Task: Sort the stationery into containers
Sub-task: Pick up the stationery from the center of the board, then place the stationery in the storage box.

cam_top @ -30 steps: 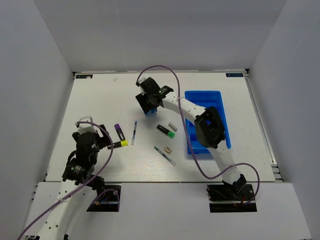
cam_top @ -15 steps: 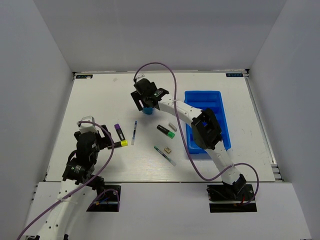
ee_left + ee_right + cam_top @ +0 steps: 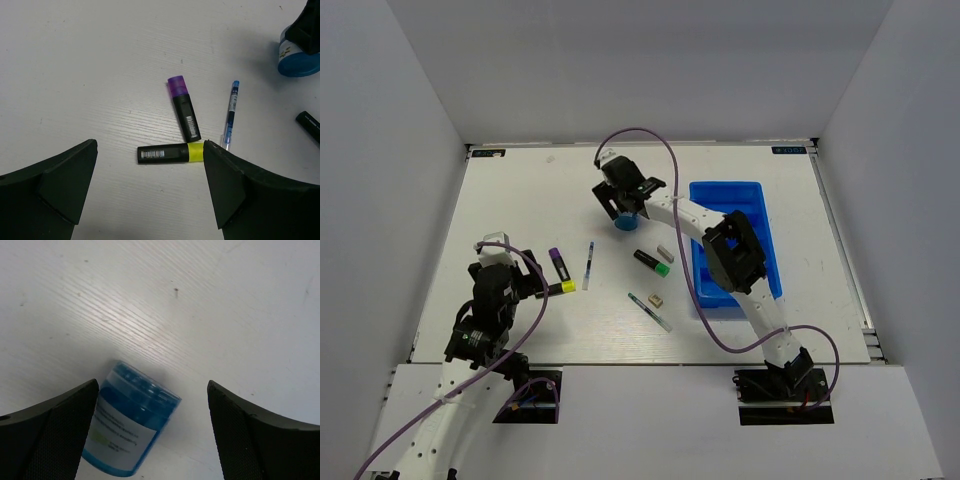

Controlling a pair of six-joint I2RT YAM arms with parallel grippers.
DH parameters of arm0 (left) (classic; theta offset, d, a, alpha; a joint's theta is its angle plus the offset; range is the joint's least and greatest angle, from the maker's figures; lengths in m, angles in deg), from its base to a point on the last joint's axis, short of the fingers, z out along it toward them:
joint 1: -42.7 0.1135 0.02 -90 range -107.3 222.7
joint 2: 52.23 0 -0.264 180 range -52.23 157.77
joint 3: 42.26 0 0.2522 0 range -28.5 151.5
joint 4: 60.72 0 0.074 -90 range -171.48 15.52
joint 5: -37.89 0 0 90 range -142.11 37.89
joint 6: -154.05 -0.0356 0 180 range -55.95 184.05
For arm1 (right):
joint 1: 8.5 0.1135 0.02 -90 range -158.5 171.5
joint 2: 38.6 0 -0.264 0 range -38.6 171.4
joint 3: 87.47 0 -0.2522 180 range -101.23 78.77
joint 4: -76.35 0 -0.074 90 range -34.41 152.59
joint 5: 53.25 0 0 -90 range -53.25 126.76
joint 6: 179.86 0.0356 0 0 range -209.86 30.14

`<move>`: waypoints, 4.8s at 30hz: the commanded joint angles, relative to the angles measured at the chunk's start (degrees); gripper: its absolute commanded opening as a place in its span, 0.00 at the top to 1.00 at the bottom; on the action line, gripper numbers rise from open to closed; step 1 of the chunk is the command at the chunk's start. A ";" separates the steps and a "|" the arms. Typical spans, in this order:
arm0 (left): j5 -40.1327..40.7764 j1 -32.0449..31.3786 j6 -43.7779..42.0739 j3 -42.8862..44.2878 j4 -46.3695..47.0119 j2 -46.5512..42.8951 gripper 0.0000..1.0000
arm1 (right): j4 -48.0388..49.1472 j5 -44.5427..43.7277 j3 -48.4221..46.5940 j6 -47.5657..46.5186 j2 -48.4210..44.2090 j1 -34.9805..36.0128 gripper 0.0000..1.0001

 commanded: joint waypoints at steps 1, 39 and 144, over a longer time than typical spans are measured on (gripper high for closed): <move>-0.59 0.26 -0.31 1.19 -0.15 -0.39 0.03 | -1.92 -8.05 -0.65 4.62 -2.94 0.21 0.10; 0.64 0.26 -0.31 0.83 -0.60 -0.83 0.02 | 0.87 9.42 13.31 9.57 -6.36 -4.98 1.00; -8.15 0.09 8.47 15.84 -4.45 35.37 0.55 | -18.62 46.76 41.27 -15.59 -57.07 -37.24 0.29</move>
